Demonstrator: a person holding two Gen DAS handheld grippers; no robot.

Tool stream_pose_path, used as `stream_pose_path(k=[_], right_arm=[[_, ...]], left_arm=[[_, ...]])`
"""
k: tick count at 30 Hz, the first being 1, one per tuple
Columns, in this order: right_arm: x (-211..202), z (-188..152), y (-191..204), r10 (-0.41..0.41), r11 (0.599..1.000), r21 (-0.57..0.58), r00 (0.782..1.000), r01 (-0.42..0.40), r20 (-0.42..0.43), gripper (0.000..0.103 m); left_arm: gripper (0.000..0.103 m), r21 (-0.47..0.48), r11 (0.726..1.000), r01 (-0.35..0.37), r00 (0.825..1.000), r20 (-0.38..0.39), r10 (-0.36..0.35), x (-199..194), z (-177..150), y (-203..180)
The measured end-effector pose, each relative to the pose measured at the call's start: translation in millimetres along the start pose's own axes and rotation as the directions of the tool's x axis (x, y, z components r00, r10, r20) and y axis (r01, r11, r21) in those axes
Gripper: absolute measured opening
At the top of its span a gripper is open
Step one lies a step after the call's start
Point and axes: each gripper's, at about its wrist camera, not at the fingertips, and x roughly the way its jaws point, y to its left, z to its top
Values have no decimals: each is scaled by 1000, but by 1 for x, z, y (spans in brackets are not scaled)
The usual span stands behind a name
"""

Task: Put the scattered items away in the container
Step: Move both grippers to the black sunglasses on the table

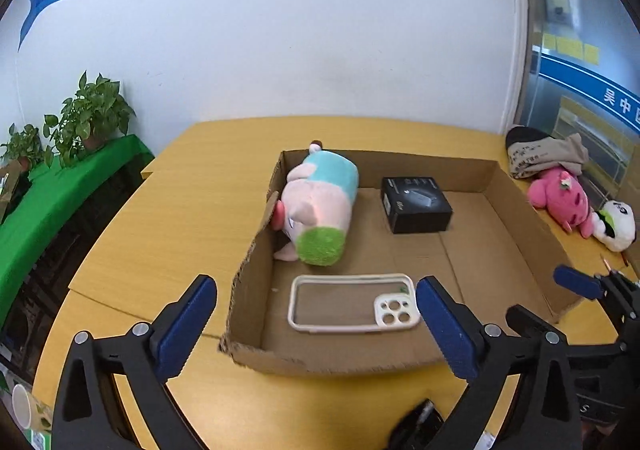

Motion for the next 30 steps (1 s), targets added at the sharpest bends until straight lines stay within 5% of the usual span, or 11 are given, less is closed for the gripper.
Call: stream_pose_path(k=[19,30], right_arm=[[-45,-33,-16,-7,1000,13,1000,7,-14,79],[-27,-48,-7,123,992,9,985,-123,-119,79]], left_arm=[[102,13,999,42,999,10,-42,-37,-30,-31],[102,55,997,54,996,-67,-50,-36,-63,-18]])
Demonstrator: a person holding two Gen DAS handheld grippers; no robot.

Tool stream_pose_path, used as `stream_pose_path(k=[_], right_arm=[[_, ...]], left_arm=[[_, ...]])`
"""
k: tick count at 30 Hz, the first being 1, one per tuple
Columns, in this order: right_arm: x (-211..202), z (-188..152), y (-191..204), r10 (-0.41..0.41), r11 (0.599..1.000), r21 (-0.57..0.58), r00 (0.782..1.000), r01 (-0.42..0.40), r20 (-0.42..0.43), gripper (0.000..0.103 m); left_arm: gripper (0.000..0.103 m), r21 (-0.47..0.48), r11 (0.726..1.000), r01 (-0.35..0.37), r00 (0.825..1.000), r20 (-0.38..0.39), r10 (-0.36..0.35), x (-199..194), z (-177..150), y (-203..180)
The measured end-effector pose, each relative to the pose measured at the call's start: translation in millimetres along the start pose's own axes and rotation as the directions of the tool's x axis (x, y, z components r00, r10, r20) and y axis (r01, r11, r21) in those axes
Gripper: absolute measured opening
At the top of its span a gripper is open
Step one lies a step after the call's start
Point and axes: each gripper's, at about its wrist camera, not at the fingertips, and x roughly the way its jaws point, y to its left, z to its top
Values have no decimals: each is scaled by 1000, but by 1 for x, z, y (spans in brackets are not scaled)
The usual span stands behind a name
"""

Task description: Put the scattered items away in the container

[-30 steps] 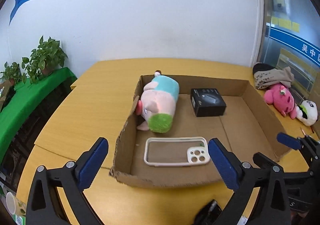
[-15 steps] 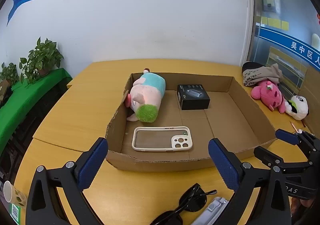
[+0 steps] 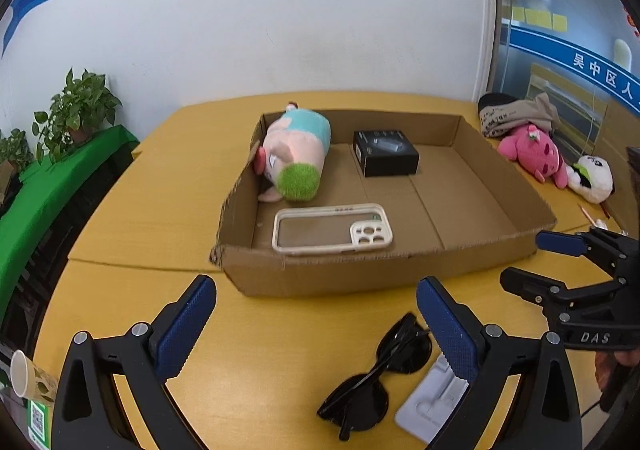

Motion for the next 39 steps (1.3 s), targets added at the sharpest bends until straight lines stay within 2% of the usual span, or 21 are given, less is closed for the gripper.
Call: stream_pose_path(k=[5,9,12,17,21,25,31,34,36,37,38,39], right_arm=[[25,-23,-4,113,994,14,987,-112,-117,79],[43,-36,-1,217,976,12,955,-219,-202,79],[55,-39,9,286,955,-15,930,-297,-233,79],[79,-35,30,331,923,-95,895,-373,-298,79],[95,-35,45,326,895,-187,881,-404,-344,79],[103,-27,51,323,891,-202,881,-406,-346,79],[101,-30,69,242,877,-321,906,-358,-348,79],[100,-35,77,196,873,-373,927,-313,-319,81],[98,-39,78,170,880,-384,941,-279,-293,79],[100,-38,76,172,885,-375,942,-277,-288,75],[99,-37,75,169,891,-368,947,-265,-272,63],[98,-36,74,171,896,-359,949,-262,-265,57]], left_arm=[[102,-15,999,35,996,-84,-36,10,-29,12],[102,-30,997,77,986,-144,-80,21,-50,14],[101,-35,997,68,977,-198,-74,31,-64,11],[100,-14,997,77,966,-248,-78,42,-77,3],[98,-7,997,80,954,-291,-79,55,-85,3],[93,19,995,94,936,-343,-82,70,-95,-3],[92,40,993,115,939,-331,-95,70,-95,-7],[80,51,992,113,941,-326,-90,67,-93,-7],[67,57,991,120,941,-326,-95,65,-90,-7],[63,61,990,126,941,-324,-100,64,-87,-8],[55,66,989,135,941,-321,-107,63,-86,-9],[48,70,987,147,941,-319,-118,61,-85,-10]])
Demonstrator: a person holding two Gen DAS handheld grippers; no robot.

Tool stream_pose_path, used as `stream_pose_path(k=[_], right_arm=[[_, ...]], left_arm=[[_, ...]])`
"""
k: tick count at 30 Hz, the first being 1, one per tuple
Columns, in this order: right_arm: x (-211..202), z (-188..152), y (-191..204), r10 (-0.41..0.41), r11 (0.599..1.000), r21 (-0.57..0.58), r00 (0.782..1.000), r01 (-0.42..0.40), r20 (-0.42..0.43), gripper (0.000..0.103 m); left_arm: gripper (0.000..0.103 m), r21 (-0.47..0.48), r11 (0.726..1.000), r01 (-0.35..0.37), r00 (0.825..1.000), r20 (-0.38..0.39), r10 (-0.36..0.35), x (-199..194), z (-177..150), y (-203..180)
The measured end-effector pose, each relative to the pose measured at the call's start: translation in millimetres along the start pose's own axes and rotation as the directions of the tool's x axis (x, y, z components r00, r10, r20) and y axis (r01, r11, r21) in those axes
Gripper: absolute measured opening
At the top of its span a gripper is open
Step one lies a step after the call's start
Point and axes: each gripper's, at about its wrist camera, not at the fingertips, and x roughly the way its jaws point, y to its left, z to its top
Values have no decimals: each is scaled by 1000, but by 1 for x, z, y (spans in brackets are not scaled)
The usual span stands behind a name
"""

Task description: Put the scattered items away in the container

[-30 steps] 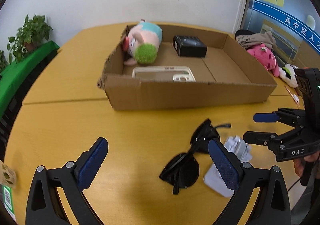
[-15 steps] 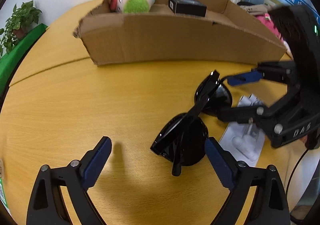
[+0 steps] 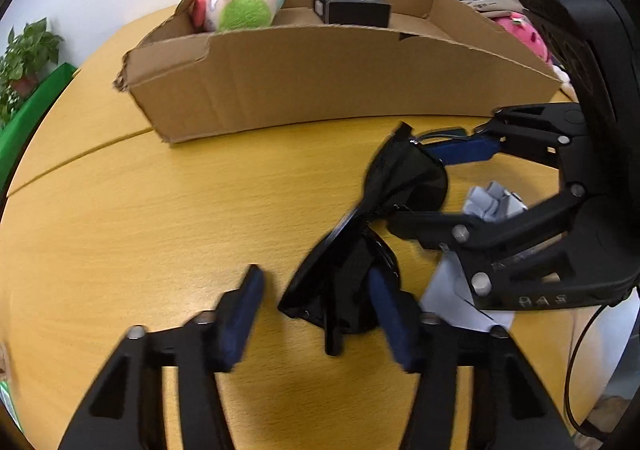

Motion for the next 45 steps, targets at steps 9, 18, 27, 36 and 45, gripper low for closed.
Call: stream_pose_path(k=[9,18,27,36,45], right_arm=[[-9,-17,2,-4,996,92,999,0,39,55],[-26,-35,-9,4,980,198,996,-23,92,40],[-35,-45,-29,99,925,351,985,-143,141,11],[-28,-47,-46,188,846,484,975,-222,119,24],[-18,-46,-63,278,720,614,945,-323,172,56]], left_arm=[[27,-23,999,45,999,6,-44,-9,-5,10],[23,30,996,79,997,13,-80,-6,-2,-12],[26,46,995,90,996,-8,-89,-1,5,-23],[60,-58,968,246,969,17,-245,-10,7,-12],[26,-128,938,322,939,-83,-334,12,18,-4]])
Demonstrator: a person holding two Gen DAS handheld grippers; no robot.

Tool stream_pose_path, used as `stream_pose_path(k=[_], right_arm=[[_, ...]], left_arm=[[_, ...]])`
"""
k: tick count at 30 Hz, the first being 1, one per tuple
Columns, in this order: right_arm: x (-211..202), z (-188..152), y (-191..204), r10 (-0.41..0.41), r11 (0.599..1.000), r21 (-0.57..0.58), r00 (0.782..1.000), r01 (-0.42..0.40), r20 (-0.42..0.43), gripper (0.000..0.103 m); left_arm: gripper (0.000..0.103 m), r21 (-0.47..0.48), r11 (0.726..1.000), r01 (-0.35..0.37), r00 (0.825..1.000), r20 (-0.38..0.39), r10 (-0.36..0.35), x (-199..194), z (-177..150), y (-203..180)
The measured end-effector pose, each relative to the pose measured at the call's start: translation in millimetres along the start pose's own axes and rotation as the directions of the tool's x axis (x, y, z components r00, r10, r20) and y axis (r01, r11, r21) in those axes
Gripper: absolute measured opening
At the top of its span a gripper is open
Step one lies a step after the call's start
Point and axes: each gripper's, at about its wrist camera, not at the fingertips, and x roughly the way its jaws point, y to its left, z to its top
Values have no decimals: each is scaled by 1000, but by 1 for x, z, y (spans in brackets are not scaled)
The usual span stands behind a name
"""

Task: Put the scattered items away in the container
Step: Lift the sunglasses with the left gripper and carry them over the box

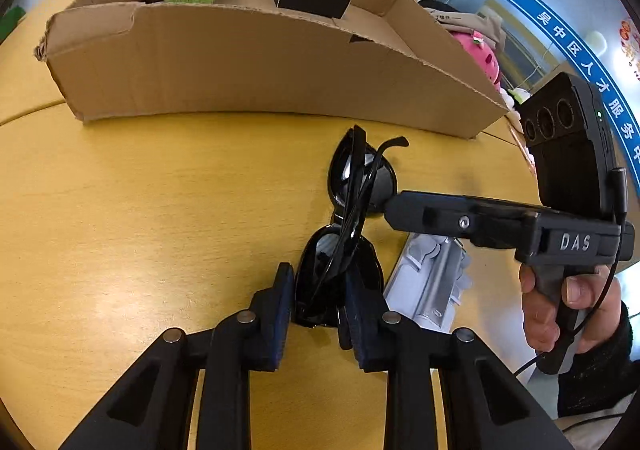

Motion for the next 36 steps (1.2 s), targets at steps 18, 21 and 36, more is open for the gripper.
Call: stream_pose_path(k=[18,21,36], right_arm=[[23,11,-3,214,962,174,977,-208,-15,68],[29,13,1,221,959,185,975,-217,-3,68],[-18,26,23,169,984,29,979,-174,115,45]], left_arm=[[25,-45,999,26,996,89,-21,-24,7,-32],[25,-7,1000,30,996,87,-29,-22,7,-45],[24,-5,990,144,978,151,-141,-37,8,-40]])
